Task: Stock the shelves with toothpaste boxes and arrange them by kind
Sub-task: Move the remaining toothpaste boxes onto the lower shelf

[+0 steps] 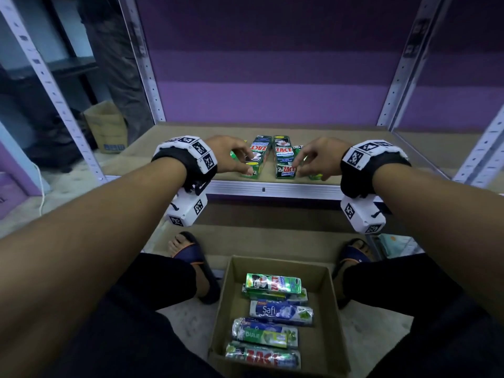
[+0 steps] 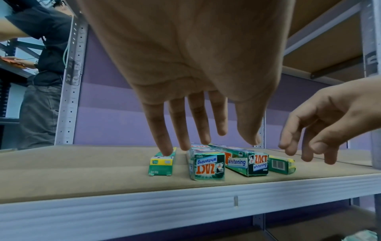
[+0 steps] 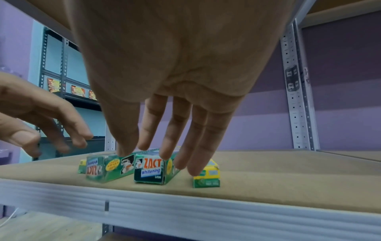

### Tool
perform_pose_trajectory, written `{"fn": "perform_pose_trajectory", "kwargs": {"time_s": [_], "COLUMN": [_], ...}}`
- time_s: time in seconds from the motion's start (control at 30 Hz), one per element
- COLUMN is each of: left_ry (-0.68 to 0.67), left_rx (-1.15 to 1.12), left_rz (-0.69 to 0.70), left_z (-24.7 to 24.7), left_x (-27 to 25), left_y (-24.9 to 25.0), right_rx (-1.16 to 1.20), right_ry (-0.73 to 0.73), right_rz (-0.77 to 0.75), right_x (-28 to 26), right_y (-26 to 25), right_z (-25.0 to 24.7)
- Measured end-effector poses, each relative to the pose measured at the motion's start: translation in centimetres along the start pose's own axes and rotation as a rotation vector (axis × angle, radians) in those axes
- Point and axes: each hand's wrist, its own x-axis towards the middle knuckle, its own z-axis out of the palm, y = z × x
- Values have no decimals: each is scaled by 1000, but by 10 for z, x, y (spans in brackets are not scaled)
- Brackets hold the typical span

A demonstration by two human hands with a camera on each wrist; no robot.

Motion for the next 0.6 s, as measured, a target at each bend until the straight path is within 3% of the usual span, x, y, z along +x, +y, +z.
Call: {"fn": "perform_pose_trajectory", "kwargs": {"time_s": [0.43,0.6], "left_ry": [-263,-409], "left_rx": [-146,-104], "left_rz": [-119,-164], "left_z": [71,117], "left_x": [-17,-21], "left_y": [-20,-36], "right_rx": [-20,19], "right_ry": [-212,-394], "right_rz": [86,161], "right_x": [-10,-2], "right_y": [50,76], "right_z": [76,120]}}
